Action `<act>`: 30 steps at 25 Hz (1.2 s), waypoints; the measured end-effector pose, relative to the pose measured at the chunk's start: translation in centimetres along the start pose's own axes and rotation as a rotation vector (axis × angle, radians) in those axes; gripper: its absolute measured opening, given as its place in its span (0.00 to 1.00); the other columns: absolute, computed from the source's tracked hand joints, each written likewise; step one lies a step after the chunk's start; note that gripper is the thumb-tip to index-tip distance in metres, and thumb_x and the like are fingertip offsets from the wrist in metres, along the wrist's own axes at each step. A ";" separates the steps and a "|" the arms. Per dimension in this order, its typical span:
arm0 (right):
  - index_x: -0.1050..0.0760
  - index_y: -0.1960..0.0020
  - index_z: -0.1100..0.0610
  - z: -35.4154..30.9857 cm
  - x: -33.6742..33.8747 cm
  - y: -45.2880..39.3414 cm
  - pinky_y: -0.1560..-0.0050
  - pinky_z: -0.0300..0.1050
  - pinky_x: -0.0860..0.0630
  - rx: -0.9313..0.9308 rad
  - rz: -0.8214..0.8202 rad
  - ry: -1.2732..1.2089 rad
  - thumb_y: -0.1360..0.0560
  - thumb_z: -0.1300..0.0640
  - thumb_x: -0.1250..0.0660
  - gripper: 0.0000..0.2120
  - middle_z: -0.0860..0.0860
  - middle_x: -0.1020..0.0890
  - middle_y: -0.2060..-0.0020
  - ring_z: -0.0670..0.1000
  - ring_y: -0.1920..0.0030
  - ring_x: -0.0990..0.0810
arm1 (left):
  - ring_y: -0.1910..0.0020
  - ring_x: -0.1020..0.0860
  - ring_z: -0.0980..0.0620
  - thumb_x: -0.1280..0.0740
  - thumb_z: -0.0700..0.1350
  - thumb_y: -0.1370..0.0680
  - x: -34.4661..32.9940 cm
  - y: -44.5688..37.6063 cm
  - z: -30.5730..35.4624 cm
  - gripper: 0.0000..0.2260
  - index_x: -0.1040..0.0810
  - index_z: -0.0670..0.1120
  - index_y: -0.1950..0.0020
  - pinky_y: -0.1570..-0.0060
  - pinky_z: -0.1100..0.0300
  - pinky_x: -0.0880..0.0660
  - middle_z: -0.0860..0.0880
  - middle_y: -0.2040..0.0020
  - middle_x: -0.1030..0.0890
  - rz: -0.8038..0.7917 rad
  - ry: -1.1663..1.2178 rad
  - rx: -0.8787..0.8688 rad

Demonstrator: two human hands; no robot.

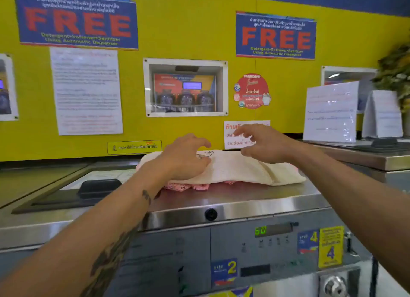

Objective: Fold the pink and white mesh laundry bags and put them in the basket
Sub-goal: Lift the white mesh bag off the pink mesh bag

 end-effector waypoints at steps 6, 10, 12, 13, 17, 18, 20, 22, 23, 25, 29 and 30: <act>0.33 0.27 0.47 6.4 -6.5 -9.9 0.35 0.47 0.33 -0.052 -0.362 0.038 0.23 0.47 0.35 0.25 0.51 0.29 0.29 0.54 0.31 0.30 | 0.30 0.32 0.48 0.43 0.66 0.26 -6.0 -4.4 -2.3 0.23 0.31 0.65 0.32 0.30 0.46 0.36 0.55 0.31 0.30 -0.333 -0.034 0.140; 0.28 0.32 0.47 7.0 -8.9 -9.0 0.33 0.49 0.32 0.025 -0.389 0.042 0.24 0.44 0.37 0.21 0.47 0.26 0.31 0.51 0.33 0.28 | 0.35 0.30 0.57 0.44 0.66 0.26 -5.9 -2.2 -2.6 0.23 0.28 0.64 0.32 0.31 0.50 0.35 0.61 0.34 0.26 -0.214 -0.032 0.179; 0.23 0.38 0.46 6.9 -7.9 -8.5 0.37 0.50 0.28 0.015 -0.297 -0.024 0.25 0.46 0.34 0.16 0.46 0.22 0.37 0.50 0.39 0.25 | 0.39 0.27 0.58 0.40 0.65 0.27 -5.5 -2.1 -2.4 0.21 0.24 0.63 0.36 0.34 0.50 0.32 0.63 0.38 0.23 -0.145 0.033 0.190; 0.21 0.40 0.47 6.8 -7.5 -8.3 0.39 0.50 0.27 0.010 -0.262 -0.027 0.25 0.47 0.34 0.14 0.46 0.20 0.39 0.50 0.41 0.24 | 0.40 0.25 0.58 0.38 0.64 0.28 -5.5 -2.3 -2.5 0.21 0.22 0.61 0.38 0.36 0.50 0.31 0.62 0.40 0.22 -0.131 0.052 0.205; 0.19 0.44 0.47 6.0 -6.3 -7.7 0.45 0.50 0.26 0.026 -0.136 0.000 0.23 0.50 0.35 0.11 0.46 0.18 0.44 0.51 0.44 0.23 | 0.46 0.21 0.56 0.32 0.56 0.28 -5.0 -3.1 -2.4 0.16 0.16 0.53 0.44 0.40 0.51 0.27 0.59 0.47 0.17 -0.063 0.159 0.219; 0.18 0.44 0.47 5.9 -5.7 -7.6 0.47 0.49 0.26 0.022 -0.097 -0.010 0.23 0.50 0.35 0.11 0.46 0.18 0.45 0.51 0.45 0.22 | 0.47 0.21 0.56 0.30 0.54 0.27 -4.5 -3.6 -2.1 0.14 0.15 0.52 0.44 0.41 0.52 0.26 0.58 0.47 0.17 -0.039 0.161 0.193; 0.18 0.44 0.48 6.0 -4.0 -7.7 0.50 0.49 0.26 -0.004 -0.012 -0.005 0.23 0.51 0.35 0.11 0.47 0.18 0.47 0.52 0.47 0.22 | 0.49 0.19 0.55 0.29 0.48 0.25 -3.2 -5.1 -1.2 0.11 0.15 0.51 0.43 0.44 0.51 0.24 0.56 0.48 0.16 0.016 0.128 0.111; 0.18 0.46 0.49 6.3 -1.2 -8.3 0.52 0.49 0.24 -0.052 0.087 0.078 0.23 0.51 0.35 0.09 0.49 0.18 0.49 0.53 0.51 0.21 | 0.49 0.20 0.51 0.32 0.46 0.24 -1.6 -7.3 0.4 0.12 0.16 0.51 0.42 0.46 0.47 0.24 0.54 0.48 0.16 0.117 0.005 -0.031; 0.18 0.47 0.50 6.7 0.5 -8.6 0.53 0.49 0.24 -0.094 0.127 0.147 0.23 0.52 0.34 0.09 0.50 0.17 0.50 0.54 0.52 0.21 | 0.47 0.21 0.50 0.32 0.46 0.25 -1.0 -8.6 1.2 0.12 0.17 0.52 0.42 0.45 0.46 0.26 0.54 0.47 0.18 0.176 -0.051 -0.080; 0.20 0.49 0.52 8.1 3.9 -8.6 0.58 0.48 0.25 -0.204 0.153 0.295 0.25 0.52 0.34 0.08 0.51 0.18 0.54 0.56 0.55 0.21 | 0.46 0.23 0.51 0.33 0.45 0.25 0.0 -10.2 2.6 0.10 0.18 0.53 0.45 0.44 0.49 0.31 0.54 0.48 0.20 0.251 -0.065 -0.113; 0.27 0.52 0.55 12.4 6.0 -5.4 0.56 0.47 0.26 -0.491 -0.142 0.483 0.29 0.52 0.35 0.08 0.50 0.24 0.61 0.53 0.60 0.24 | 0.58 0.24 0.51 0.36 0.51 0.23 -2.0 -9.6 4.3 0.07 0.20 0.51 0.57 0.61 0.56 0.30 0.57 0.62 0.24 0.037 0.094 -0.092; 0.25 0.47 0.54 13.2 5.1 -4.5 0.50 0.48 0.25 -0.521 -0.251 0.494 0.29 0.49 0.35 0.14 0.50 0.22 0.55 0.55 0.54 0.22 | 0.60 0.24 0.52 0.37 0.55 0.23 -3.4 -9.0 4.4 0.10 0.21 0.52 0.57 0.63 0.56 0.30 0.57 0.61 0.24 -0.104 0.110 -0.069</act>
Point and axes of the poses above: each hand's wrist, its own y-axis away from the middle knuckle, its own x-axis out of the back of the hand, z = x × y, the point moved 6 cm from there along -y, towards the middle knuckle
